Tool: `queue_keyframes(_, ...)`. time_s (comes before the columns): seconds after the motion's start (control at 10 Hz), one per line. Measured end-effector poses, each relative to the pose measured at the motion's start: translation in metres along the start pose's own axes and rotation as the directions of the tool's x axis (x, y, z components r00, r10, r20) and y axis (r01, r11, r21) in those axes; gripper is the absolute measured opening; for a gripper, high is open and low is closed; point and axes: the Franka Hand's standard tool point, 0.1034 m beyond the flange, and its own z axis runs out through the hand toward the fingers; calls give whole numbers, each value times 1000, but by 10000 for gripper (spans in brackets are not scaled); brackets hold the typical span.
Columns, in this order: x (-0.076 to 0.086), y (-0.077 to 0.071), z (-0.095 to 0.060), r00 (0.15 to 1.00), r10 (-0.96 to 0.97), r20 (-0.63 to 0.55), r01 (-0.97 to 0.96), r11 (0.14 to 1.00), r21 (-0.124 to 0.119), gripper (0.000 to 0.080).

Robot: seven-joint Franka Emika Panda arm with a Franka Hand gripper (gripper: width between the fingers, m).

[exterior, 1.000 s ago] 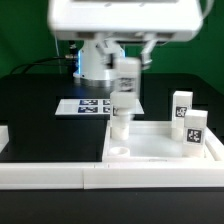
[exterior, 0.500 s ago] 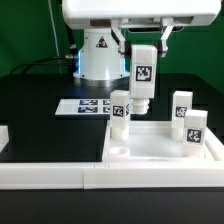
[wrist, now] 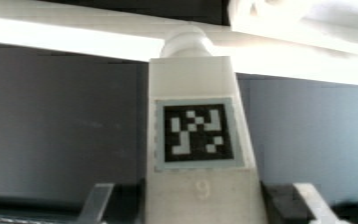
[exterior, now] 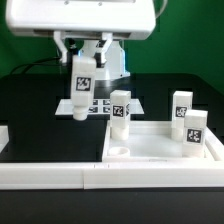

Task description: Assemble square table

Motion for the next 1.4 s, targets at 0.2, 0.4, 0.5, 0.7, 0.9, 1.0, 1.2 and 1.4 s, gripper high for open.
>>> queue_keyframes(0.2, -3, -19, 10, 1000, 25, 2, -25, 1000, 19, 291)
queue_keyframes(0.4, -8, -39, 19, 999, 50, 6, -50, 998, 30, 291)
queue_keyframes(0.5, -8, -45, 20, 999, 52, 7, -52, 998, 35, 291)
queue_keyframes(0.7, -13, -50, 25, 999, 52, 17, -52, 998, 39, 291)
queue_keyframes(0.9, -16, -53, 28, 998, 50, 24, -51, 998, 42, 291)
queue_keyframes(1.0, -17, -52, 28, 998, 51, 26, -52, 998, 42, 291)
queue_keyframes(1.2, -19, -52, 30, 998, 52, 31, -53, 998, 42, 291)
queue_keyframes(1.4, -21, -49, 32, 998, 56, 34, -58, 998, 39, 291)
